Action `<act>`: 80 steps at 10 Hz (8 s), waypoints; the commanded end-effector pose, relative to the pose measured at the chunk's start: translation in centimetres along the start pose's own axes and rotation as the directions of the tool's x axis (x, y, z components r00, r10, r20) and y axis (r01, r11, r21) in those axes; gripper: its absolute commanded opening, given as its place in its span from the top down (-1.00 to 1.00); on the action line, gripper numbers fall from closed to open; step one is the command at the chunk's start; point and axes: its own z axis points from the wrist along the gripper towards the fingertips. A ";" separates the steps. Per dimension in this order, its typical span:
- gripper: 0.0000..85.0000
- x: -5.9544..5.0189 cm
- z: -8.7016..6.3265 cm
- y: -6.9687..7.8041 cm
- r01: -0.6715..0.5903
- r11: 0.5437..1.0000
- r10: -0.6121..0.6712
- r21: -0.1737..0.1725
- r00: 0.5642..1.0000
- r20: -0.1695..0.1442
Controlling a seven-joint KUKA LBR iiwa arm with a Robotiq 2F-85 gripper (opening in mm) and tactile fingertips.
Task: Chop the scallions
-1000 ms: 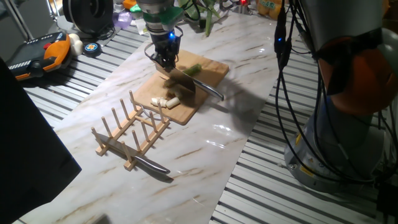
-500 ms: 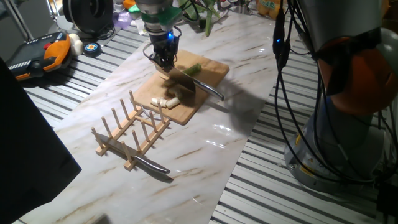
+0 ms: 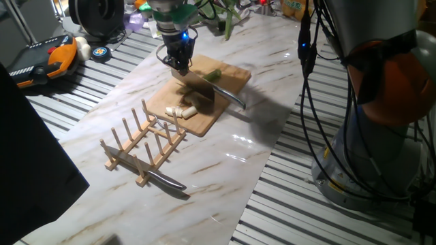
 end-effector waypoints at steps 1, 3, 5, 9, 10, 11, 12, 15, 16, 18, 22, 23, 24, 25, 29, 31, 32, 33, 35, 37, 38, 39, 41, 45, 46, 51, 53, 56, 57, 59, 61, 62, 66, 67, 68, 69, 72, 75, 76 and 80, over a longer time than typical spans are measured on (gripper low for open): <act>0.98 -0.1 0.3 0.0 0.000 1.000 0.000 0.001 1.000 0.000; 0.98 -0.5 1.4 -0.3 0.004 1.000 -0.005 0.001 1.000 0.004; 0.98 -0.4 1.4 -0.5 0.006 1.000 -0.006 0.001 1.000 0.002; 0.98 -0.2 1.8 -0.3 0.008 1.000 -0.008 0.004 1.000 0.002; 0.98 0.0 2.0 -0.1 0.004 1.000 -0.004 0.002 1.000 0.005; 0.98 0.2 2.2 -0.1 0.004 1.000 -0.004 0.005 1.000 0.009; 0.98 0.3 2.2 -0.2 0.006 1.000 -0.006 0.003 1.000 0.009; 0.98 0.7 1.7 -0.2 0.004 1.000 -0.004 0.005 1.000 0.010; 0.98 0.8 1.5 -0.2 0.004 1.000 -0.004 0.003 1.000 0.009; 0.98 1.0 1.0 -0.2 0.003 1.000 -0.003 0.003 1.000 0.010; 0.98 0.6 1.9 -0.1 0.000 1.000 0.000 0.002 1.000 0.005; 0.98 0.5 2.0 -0.1 0.000 1.000 0.000 0.002 1.000 0.005; 0.98 0.5 1.9 -0.2 0.000 1.000 0.000 0.004 1.000 0.006; 0.98 0.5 1.8 -0.3 0.000 1.000 0.000 0.004 1.000 0.006; 0.98 0.1 2.5 0.0 0.001 1.000 -0.001 -0.003 1.000 -0.002; 0.98 0.2 1.9 -0.2 0.005 1.000 -0.005 -0.002 1.000 0.002; 0.98 0.4 1.7 -0.1 0.005 1.000 -0.005 0.000 1.000 0.000; 0.98 0.4 1.6 -0.1 0.003 1.000 -0.003 0.000 1.000 0.000; 0.98 0.6 1.4 -0.1 0.003 1.000 -0.003 0.001 1.000 0.000; 0.98 1.1 0.8 -0.2 0.003 1.000 -0.003 0.003 1.000 0.002; 0.98 1.1 0.7 -0.2 0.003 1.000 -0.003 0.001 1.000 0.000; 0.98 1.1 0.9 0.0 0.001 1.000 -0.001 -0.002 1.000 0.000; 0.98 1.1 1.0 0.4 0.000 1.000 0.000 -0.003 1.000 0.000; 0.98 1.1 1.2 1.0 0.003 1.000 -0.003 0.001 1.000 0.002; 0.98 1.1 1.2 1.0 0.005 1.000 -0.005 -0.001 1.000 0.003; 0.82 1.2 0.9 0.2 0.005 1.000 -0.005 -0.006 1.000 0.006; 0.72 1.1 1.0 0.3 0.006 1.000 -0.006 -0.006 1.000 0.009; 0.57 1.1 0.9 0.3 0.009 1.000 -0.009 -0.008 1.000 0.012; 0.53 1.1 0.9 0.3 0.009 1.000 -0.009 -0.008 1.000 0.013; 0.51 1.3 0.8 0.2 0.011 1.000 -0.011 -0.007 1.000 0.013; 0.50 1.5 0.7 0.1 0.014 1.000 -0.014 -0.005 1.000 0.012; 0.50 1.6 0.8 0.1 0.014 1.000 -0.014 -0.007 1.000 0.009; 0.47 2.8 2.2 -0.3 0.020 1.000 -0.020 -0.009 1.000 0.022; 0.47 3.0 2.0 -0.3 0.017 1.000 -0.017 -0.008 1.000 0.022; 0.47 3.2 1.8 -0.3 0.015 1.000 -0.015 -0.008 1.000 0.022; 0.47 3.5 1.5 -0.3 0.012 1.000 -0.012 -0.008 1.000 0.022; 0.47 4.3 1.2 0.1 0.008 1.000 -0.008 -0.006 1.000 0.027; 0.45 5.9 1.3 1.0 -0.002 1.000 0.002 0.000 1.000 0.028; 0.45 6.5 1.4 1.1 -0.005 1.000 0.005 0.002 1.000 0.028; 0.40 7.1 1.5 0.6 -0.005 1.000 0.004 0.014 1.000 0.030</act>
